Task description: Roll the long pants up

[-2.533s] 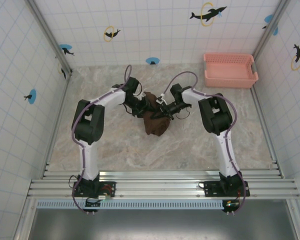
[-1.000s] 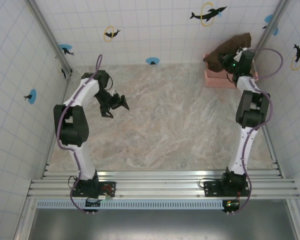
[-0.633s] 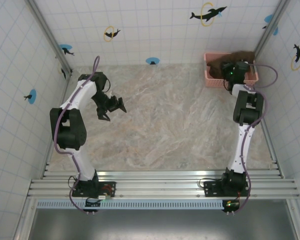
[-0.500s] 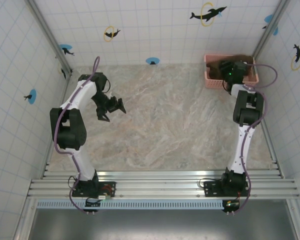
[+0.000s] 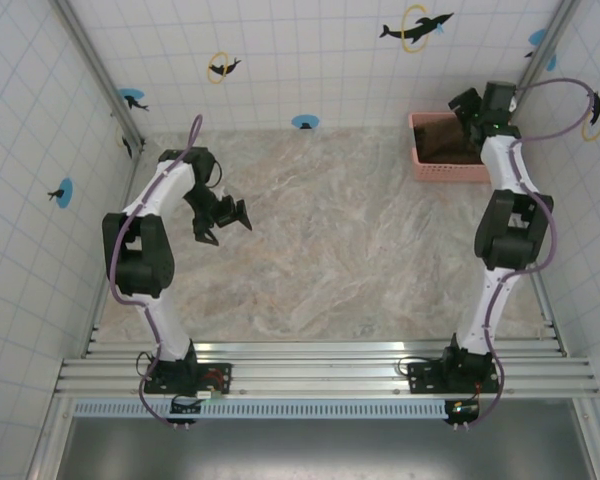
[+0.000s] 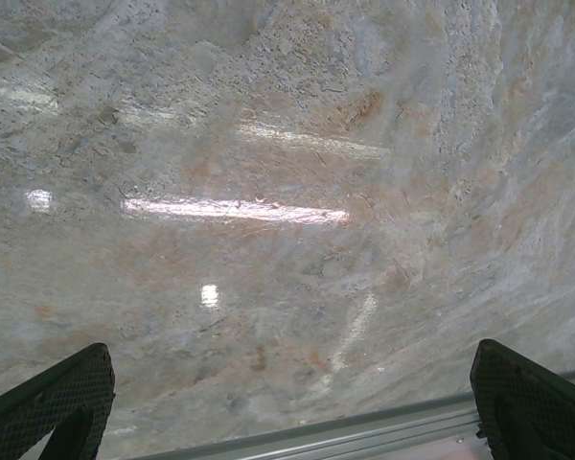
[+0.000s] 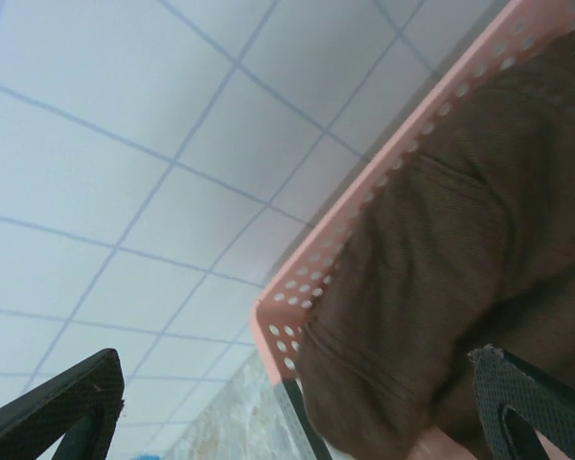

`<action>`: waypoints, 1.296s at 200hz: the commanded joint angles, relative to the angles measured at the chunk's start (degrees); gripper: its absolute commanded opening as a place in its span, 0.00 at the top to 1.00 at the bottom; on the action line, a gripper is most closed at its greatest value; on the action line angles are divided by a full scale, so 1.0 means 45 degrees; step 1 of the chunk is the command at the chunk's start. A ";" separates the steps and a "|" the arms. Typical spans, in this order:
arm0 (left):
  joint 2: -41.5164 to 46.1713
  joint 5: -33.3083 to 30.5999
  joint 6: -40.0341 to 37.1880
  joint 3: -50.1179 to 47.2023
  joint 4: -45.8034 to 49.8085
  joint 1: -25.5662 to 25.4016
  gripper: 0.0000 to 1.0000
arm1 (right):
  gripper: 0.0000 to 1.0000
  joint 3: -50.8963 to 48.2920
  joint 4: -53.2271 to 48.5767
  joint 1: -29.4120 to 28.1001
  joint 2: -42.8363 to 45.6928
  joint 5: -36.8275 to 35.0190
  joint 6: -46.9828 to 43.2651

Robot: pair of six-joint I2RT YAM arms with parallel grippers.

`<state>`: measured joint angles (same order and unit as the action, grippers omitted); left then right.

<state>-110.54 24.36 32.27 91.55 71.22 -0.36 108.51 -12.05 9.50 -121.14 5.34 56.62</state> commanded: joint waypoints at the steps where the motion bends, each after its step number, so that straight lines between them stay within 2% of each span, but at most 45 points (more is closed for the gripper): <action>1: 0.0526 -0.0536 -0.0838 -0.0167 -0.0527 0.0322 0.03 | 0.03 -0.1924 -0.0503 -0.0174 0.2199 -0.0481 -0.1816; 17: 0.1376 -0.1440 -0.1371 -0.0551 -0.1493 0.0693 0.03 | 0.03 -0.3542 -0.0273 -0.0307 0.3511 -0.0068 -0.2985; 33: 0.2707 -0.3051 -0.2298 -0.1347 -0.2986 0.0963 0.03 | 0.03 -0.5364 0.0372 -0.0616 0.4893 0.0620 -0.4722; 54: 0.4878 -0.3780 -0.4510 -0.4050 -0.6445 0.1037 0.03 | 0.03 -0.7524 0.0033 -0.1262 0.6705 0.0601 -0.6963; 72: 0.6702 -0.4617 -0.6212 -0.6943 -0.9442 0.1037 0.03 | 0.03 -0.9404 -0.0015 -0.1760 0.8058 -0.0283 -0.7717; 82: 0.7556 -0.4903 -0.6691 -0.8465 -1.1208 0.1027 0.03 | 0.03 -1.0514 0.0486 -0.1954 0.8757 -0.0667 -0.8021; 91: 0.8055 -0.5286 -0.6767 -0.9653 -1.2636 0.1040 0.03 | 0.03 -1.1629 0.1064 -0.2172 0.9316 -0.1638 -0.8210; 105: 0.8333 -0.5625 -0.6495 -1.1239 -1.5142 0.1036 0.03 | 0.03 -1.3384 0.2734 -0.2320 0.9967 -0.2151 -0.8666; 120: 0.7967 -0.5170 -0.6234 -1.2510 -1.7751 0.1038 0.03 | 0.03 -1.4874 0.4091 -0.2513 1.0489 -0.2634 -0.9490; 142: 0.6737 -0.5372 -0.5780 -1.3683 -2.1448 0.1036 0.03 | 0.03 -1.5728 0.4842 -0.2519 1.0617 -0.2575 -1.0233; 147: 0.6749 -0.5427 -0.5913 -1.3673 -2.1523 0.1026 0.03 | 0.03 -1.5927 0.5177 -0.2499 1.0578 -0.2409 -1.0476; 156: 0.6533 -0.5306 -0.6226 -1.4126 -2.3253 0.0986 0.03 | 0.03 -1.6434 0.6132 -0.2511 1.0500 -0.2235 -1.0815; 165: 0.6021 -0.5159 -0.6359 -1.3852 -2.3308 0.0961 0.03 | 0.03 -1.6917 0.7348 -0.2535 1.0326 -0.2232 -1.1076; 174: 0.5808 -0.4471 -0.6867 -1.3319 -2.2368 0.0786 0.03 | 0.03 -1.7323 0.8591 -0.2523 0.9963 -0.2278 -1.1161; 182: 0.5601 -0.4036 -0.7620 -1.3395 -2.2864 0.0342 0.03 | 0.03 -1.7345 0.9155 -0.2538 0.9539 -0.2243 -1.1366; 193: 0.5431 -0.5230 -0.8315 -1.3860 -2.4127 -0.0647 0.03 | 0.03 -1.7027 0.8816 -0.2540 0.8757 -0.2383 -1.1332; 201: 0.5657 -0.4983 -0.8247 -1.4008 -2.3814 -0.0541 0.03 | 0.03 -1.7250 0.9424 -0.2536 0.8248 -0.2083 -1.1381; 210: 0.5562 -0.5142 -0.8204 -1.4634 -2.4986 -0.0510 0.03 | 0.03 -1.7599 1.0668 -0.2654 0.7901 -0.1918 -1.1585; 221: 0.4869 -0.5159 -0.8241 -1.5434 -2.7644 -0.0540 0.03 | 0.03 -1.7538 1.0158 -0.2975 0.7995 -0.1809 -1.2070; 233: 0.5332 -0.5227 -0.8226 -1.5119 -2.5970 -0.0548 0.03 | 0.03 -1.8562 1.1880 -0.3450 0.7896 -0.2332 -1.2461; 245: 0.5109 -0.5279 -0.8227 -1.5253 -2.6744 -0.0547 0.03 | 0.03 -1.9617 1.5481 -0.3407 0.6968 -0.2527 -1.2201; 249: 0.5182 -0.5277 -0.8226 -1.5217 -2.6486 -0.0569 0.03 | 0.03 -1.9467 1.5000 -0.3295 0.7127 -0.2538 -1.2104; 256: 0.5338 -0.5256 -0.8226 -1.5197 -2.6190 -0.0559 0.02 | 0.03 -1.8948 1.2868 -0.3188 0.7743 -0.2661 -1.1996; 259: 0.5279 -0.5272 -0.8226 -1.5213 -2.6348 -0.0549 0.03 | 0.03 -1.8969 1.2973 -0.3336 0.7741 -0.2927 -1.2070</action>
<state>-86.89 1.13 -3.09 23.22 -41.85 -3.01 23.40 40.18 -5.69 -87.09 -4.05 3.20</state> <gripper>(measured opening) 0.974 0.968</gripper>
